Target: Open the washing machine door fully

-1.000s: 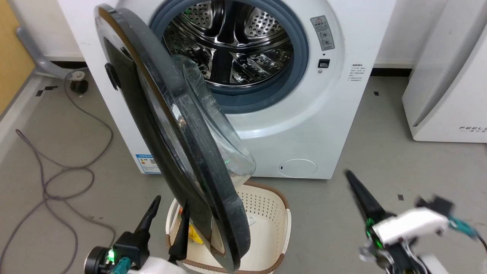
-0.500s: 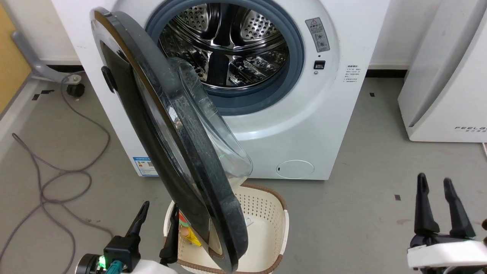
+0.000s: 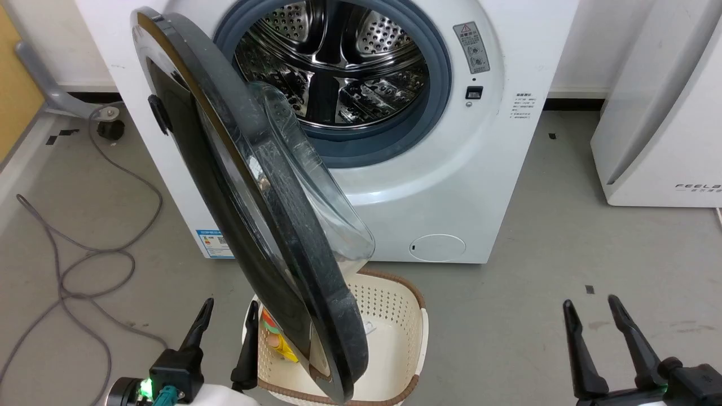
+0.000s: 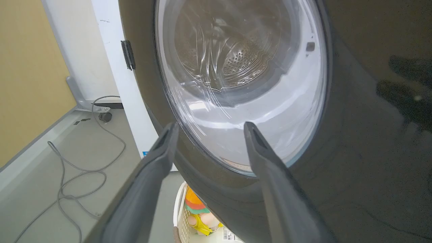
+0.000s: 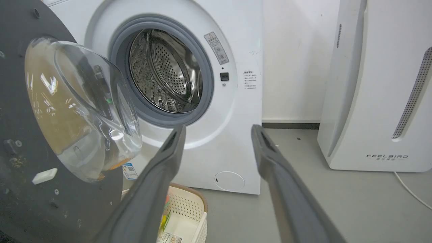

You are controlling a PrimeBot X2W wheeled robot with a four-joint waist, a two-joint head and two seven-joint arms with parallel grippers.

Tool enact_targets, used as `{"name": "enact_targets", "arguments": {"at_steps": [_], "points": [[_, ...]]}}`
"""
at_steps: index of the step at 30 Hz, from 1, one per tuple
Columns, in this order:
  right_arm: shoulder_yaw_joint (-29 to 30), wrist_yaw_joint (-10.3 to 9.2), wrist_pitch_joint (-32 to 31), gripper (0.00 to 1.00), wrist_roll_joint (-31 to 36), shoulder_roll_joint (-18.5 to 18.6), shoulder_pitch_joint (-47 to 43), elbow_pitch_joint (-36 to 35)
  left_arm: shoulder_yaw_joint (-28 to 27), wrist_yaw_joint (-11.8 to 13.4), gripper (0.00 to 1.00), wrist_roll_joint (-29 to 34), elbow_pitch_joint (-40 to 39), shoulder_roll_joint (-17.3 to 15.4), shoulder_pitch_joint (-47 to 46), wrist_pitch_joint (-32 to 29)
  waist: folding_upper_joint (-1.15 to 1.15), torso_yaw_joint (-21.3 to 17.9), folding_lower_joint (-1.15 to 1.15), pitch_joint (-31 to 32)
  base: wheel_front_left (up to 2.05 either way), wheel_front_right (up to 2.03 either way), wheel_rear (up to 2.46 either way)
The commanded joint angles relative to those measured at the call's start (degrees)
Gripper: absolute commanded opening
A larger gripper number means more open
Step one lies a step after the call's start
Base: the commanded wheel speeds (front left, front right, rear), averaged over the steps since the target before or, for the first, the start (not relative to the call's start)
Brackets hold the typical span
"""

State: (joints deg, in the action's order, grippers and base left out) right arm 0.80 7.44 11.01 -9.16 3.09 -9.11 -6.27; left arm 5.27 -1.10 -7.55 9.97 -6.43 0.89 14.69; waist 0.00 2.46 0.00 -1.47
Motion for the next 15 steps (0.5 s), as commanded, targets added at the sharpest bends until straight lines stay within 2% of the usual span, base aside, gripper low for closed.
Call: {"name": "enact_targets", "arguments": {"at_steps": [1, 5, 6, 7, 8, 15], "points": [[-0.03, 0.05, 0.05, 1.00, -0.40, -0.20, -0.78, 0.19, 0.11, 0.31, 1.00, 0.41, 0.13, -0.38, -0.65, 0.30, 0.00, -0.01, 0.00, 0.05, 0.00, 0.00, 0.00], [-0.07, 0.05, 0.40, 1.00, -0.56, -0.21, -0.86, 0.91, 0.31, 0.55, 1.00, 0.89, 0.11, -0.76, -0.72, 0.30, 0.00, -0.19, 0.00, 0.04, 0.00, 0.00, 0.00], [-0.11, 0.05, 0.45, 1.00, -0.53, -0.21, -0.76, 1.05, 0.34, 0.57, 0.80, 0.93, 0.11, -0.83, -0.76, 0.30, 0.00, -0.26, 0.00, 0.05, 0.00, 0.00, 0.00], [-0.15, 0.05, 0.46, 1.00, -0.53, -0.21, -0.66, 1.20, 0.37, 0.59, 0.28, 0.91, 0.10, -0.85, -0.81, 0.30, 0.00, -0.32, 0.00, 0.08, 0.00, 0.00, 0.00], [-0.15, 0.05, 0.46, 1.00, -0.55, -0.21, -0.57, 1.35, 0.41, 0.58, 0.00, 0.86, 0.06, -0.85, -0.84, 0.30, 0.00, -0.35, 0.00, 0.14, 0.00, 0.00, 0.00], [0.07, 0.05, 0.58, 1.00, -1.31, -0.21, -0.52, 2.07, 0.46, 0.63, 0.00, 0.66, -1.70, -1.14, -1.15, 0.30, 0.00, -0.52, 0.00, 0.36, 0.00, 0.00, 0.00]]}}
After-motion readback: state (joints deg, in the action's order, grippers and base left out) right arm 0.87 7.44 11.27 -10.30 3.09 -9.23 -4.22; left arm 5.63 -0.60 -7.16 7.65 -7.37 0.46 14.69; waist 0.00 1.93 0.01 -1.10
